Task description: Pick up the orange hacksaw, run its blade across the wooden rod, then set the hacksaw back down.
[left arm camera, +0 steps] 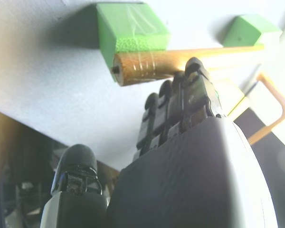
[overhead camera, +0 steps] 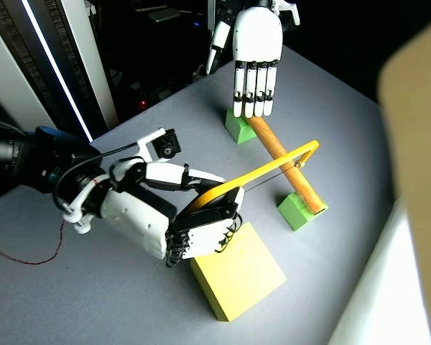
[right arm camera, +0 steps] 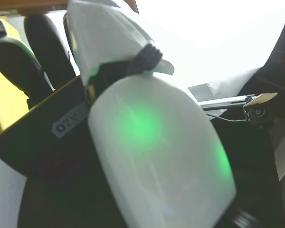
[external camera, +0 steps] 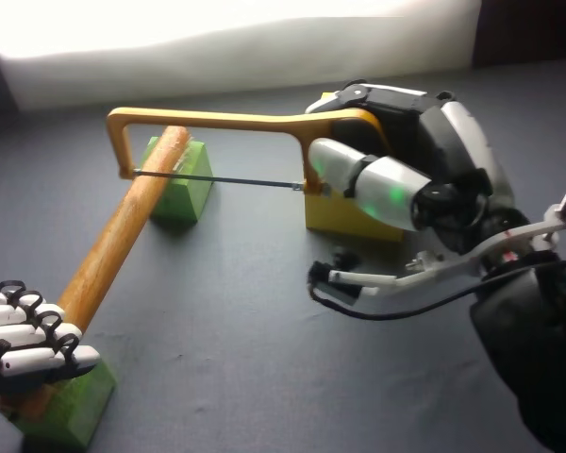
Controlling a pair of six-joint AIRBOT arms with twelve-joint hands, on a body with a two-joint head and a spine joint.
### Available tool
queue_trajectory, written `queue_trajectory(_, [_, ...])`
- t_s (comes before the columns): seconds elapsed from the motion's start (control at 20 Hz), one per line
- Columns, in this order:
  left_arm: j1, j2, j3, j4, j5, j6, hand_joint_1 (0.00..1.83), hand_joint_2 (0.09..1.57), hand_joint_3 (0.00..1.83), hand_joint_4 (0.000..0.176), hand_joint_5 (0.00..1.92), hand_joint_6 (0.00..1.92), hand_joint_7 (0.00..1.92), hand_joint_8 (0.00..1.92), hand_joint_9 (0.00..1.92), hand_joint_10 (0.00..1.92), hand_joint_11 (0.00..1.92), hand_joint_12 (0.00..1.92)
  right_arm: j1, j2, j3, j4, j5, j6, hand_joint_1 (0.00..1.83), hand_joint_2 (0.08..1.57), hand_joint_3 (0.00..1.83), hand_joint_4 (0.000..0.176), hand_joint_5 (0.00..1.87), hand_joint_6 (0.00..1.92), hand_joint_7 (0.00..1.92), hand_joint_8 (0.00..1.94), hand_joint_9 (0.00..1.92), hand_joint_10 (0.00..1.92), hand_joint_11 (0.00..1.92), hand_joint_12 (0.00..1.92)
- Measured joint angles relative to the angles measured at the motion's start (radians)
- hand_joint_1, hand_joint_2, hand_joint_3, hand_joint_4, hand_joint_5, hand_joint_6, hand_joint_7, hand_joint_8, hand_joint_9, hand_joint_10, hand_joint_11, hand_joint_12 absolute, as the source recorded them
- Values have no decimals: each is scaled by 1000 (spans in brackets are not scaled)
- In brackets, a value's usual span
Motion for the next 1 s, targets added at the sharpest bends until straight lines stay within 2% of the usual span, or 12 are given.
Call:
queue_trajectory(0.6, [5,0,-4,-2,2,1,56,1274,0,0,0,0,0,0,0,0,0,0,0,-49,1,18,-6,-113,1248,1134,0,0,920,895,988,1193,910,1027,715,1493])
queue_trajectory(0.8, [7,0,-6,-3,4,1,105,1270,0,0,0,0,0,0,0,0,0,0,0,-68,1,19,-13,-163,1255,1129,0,0,947,840,989,1204,926,1038,765,1435])
queue_trajectory(1.0, [7,0,-6,-3,5,1,134,1270,0,0,0,0,0,0,0,0,0,0,8,-94,16,29,-44,-202,1249,1137,0,0,943,851,961,1247,894,1103,738,1490])
